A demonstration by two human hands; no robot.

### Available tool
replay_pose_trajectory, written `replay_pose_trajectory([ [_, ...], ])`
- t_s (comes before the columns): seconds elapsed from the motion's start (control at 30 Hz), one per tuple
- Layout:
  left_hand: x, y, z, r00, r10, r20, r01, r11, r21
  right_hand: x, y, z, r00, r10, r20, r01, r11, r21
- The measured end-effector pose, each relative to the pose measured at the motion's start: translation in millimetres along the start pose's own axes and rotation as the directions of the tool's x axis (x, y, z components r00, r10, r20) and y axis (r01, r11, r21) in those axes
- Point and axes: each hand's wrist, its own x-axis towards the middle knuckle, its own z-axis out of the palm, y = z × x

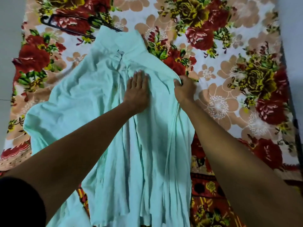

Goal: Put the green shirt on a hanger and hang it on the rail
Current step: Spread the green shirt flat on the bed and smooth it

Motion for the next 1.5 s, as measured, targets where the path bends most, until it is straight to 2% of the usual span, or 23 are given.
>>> replay_pose_trajectory([
  [0.1,-8.8,30.3,13.0,0.949,0.315,0.018,-0.315,0.949,0.018,-8.7,14.2,-11.2,0.988,-0.095,0.120,0.104,0.992,-0.066],
  [0.13,-10.8,35.3,19.0,0.936,0.347,0.055,-0.348,0.937,0.018,-11.9,19.6,-16.4,0.975,-0.127,0.184,0.152,0.980,-0.130],
  [0.2,-10.2,40.3,27.3,0.959,0.273,0.081,-0.275,0.961,0.011,-10.0,26.0,-29.1,0.972,-0.141,0.186,0.177,0.965,-0.195],
  [0.3,-5.8,56.4,26.1,0.986,0.161,0.052,-0.159,0.987,-0.030,5.5,29.7,-49.7,0.999,0.040,-0.026,-0.038,0.995,0.088],
  [0.33,-7.3,65.6,22.8,0.986,0.160,0.038,-0.158,0.986,-0.061,2.9,30.4,-58.3,0.997,0.073,-0.032,-0.068,0.988,0.137],
  [0.4,-15.6,78.4,23.0,0.963,0.269,0.001,-0.268,0.959,-0.092,-15.6,43.2,-60.3,0.997,0.020,0.076,-0.030,0.992,0.124],
  [0.47,-30.2,84.1,32.9,0.917,0.398,0.017,-0.397,0.916,-0.049,-48.6,65.8,-54.7,0.961,-0.007,0.276,-0.023,0.994,0.105],
  [0.53,-37.0,88.5,40.0,0.917,0.388,0.090,-0.391,0.920,0.014,-72.1,80.1,-62.7,0.943,0.011,0.334,-0.015,1.000,0.011],
  [0.63,-26.7,99.0,34.4,0.961,0.244,0.130,-0.250,0.967,0.036,-64.5,84.2,-78.6,0.991,0.085,0.100,-0.092,0.993,0.074],
  [0.7,-24.1,118.1,29.7,0.968,0.238,0.074,-0.238,0.971,-0.014,-58.5,86.1,-97.6,0.983,0.177,-0.037,-0.169,0.971,0.167],
  [0.77,-31.5,134.6,33.8,0.921,0.390,0.013,-0.390,0.920,-0.029,-70.6,94.5,-107.1,0.978,0.199,0.064,-0.208,0.956,0.208],
  [0.83,-41.9,143.5,47.4,0.859,0.510,0.033,-0.511,0.859,0.032,-90.4,111.3,-110.4,0.938,0.224,0.265,-0.261,0.959,0.113],
  [0.9,-46.0,148.4,55.1,0.881,0.458,0.120,-0.469,0.880,0.081,-98.0,128.7,-120.2,0.922,0.274,0.272,-0.275,0.961,-0.037],
  [0.93,-46.2,151.4,55.9,0.894,0.421,0.154,-0.438,0.894,0.098,-97.1,134.5,-127.4,0.938,0.290,0.190,-0.283,0.957,-0.065],
  [1.0,-47.2,161.0,53.5,0.905,0.405,0.131,-0.417,0.904,0.093,-99.7,137.7,-141.4,0.945,0.324,0.034,-0.324,0.946,0.000],
  [1.03,-48.8,165.7,50.4,0.905,0.416,0.086,-0.422,0.904,0.069,-103.0,134.4,-145.7,0.940,0.340,0.026,-0.341,0.938,0.055],
  [1.13,-69.8,182.8,43.8,0.902,0.421,-0.096,-0.430,0.896,-0.112,-132.8,132.1,-140.3,0.898,0.387,0.211,-0.410,0.909,0.073],
  [1.2,-94.8,193.8,45.7,0.930,0.339,-0.142,-0.368,0.871,-0.327,-155.3,137.8,-135.6,0.839,0.433,0.328,-0.473,0.880,0.046],
  [1.23,-106.1,197.0,46.9,0.955,0.281,-0.099,-0.295,0.856,-0.425,-160.0,139.5,-134.7,0.834,0.437,0.337,-0.489,0.868,0.086],
  [1.3,-124.2,204.5,54.0,0.977,0.205,0.052,-0.148,0.836,-0.529,-165.0,138.9,-143.5,0.873,0.406,0.270,-0.477,0.827,0.296],
  [1.37,-133.3,209.7,60.2,0.964,0.136,0.228,0.016,0.828,-0.560,-164.9,137.1,-156.4,0.877,0.414,0.242,-0.478,0.708,0.520],
  [1.4,-136.4,211.9,61.8,0.945,0.115,0.305,0.074,0.834,-0.547,-167.3,138.8,-160.9,0.871,0.421,0.253,-0.488,0.678,0.550],
  [1.5,-142.1,214.9,73.4,0.919,0.137,0.370,0.068,0.870,-0.489,-186.4,158.6,-159.1,0.891,0.430,0.146,-0.453,0.865,0.217],
])
